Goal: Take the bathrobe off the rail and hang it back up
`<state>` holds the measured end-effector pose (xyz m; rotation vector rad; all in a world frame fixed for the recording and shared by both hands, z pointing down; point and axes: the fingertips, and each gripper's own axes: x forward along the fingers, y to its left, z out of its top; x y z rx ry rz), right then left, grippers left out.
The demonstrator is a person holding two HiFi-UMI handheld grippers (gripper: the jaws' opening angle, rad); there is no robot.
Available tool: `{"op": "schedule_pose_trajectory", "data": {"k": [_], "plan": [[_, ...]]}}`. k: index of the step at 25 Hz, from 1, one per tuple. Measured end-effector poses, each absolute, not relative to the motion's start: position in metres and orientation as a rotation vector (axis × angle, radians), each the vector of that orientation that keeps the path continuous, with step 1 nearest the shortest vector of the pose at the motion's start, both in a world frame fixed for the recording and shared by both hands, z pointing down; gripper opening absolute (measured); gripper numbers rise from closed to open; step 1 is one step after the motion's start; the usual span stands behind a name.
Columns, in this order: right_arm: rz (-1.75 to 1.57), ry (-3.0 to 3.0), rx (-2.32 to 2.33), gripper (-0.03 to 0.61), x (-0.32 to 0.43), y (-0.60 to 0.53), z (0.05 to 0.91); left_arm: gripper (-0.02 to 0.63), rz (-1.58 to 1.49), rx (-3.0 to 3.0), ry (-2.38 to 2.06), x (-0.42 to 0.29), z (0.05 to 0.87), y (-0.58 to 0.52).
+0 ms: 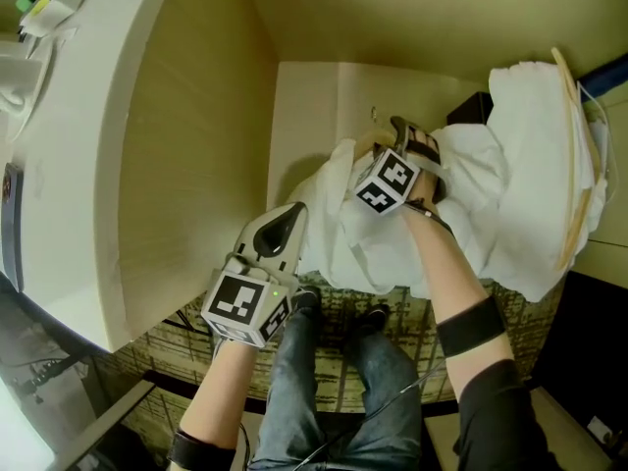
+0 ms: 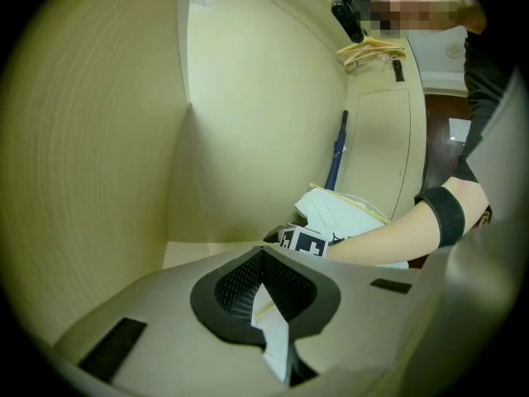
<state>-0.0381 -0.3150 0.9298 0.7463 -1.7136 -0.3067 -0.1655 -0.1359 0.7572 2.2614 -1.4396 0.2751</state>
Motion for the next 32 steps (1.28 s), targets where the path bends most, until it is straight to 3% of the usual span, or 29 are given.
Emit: {"op": "schedule_pose_trajectory", "data": {"k": [13, 18, 25, 32], "plan": [[-0.240, -1.789, 0.888, 0.308, -0.022, -0.291, 0.837, 0.003, 0.254, 2.237, -1.432, -0.160, 0.707, -0.122], [-0.168, -1.895, 0.999, 0.242, -0.004, -0.275, 0.720, 0.003, 0.256, 2.271, -1.455, -0.143, 0.621, -0.125], [-0.087, -2.156, 1.107, 0.034, 0.018, -0.209, 0.533, 0.003, 0.243, 2.310, -1.543, -0.127, 0.490, -0.110], [0.143, -2.355, 1.238, 0.023, 0.064, -0.145, 0.423, 0.003, 0.274, 2.276, -1.621, -0.133, 0.399, -0.071]]}}
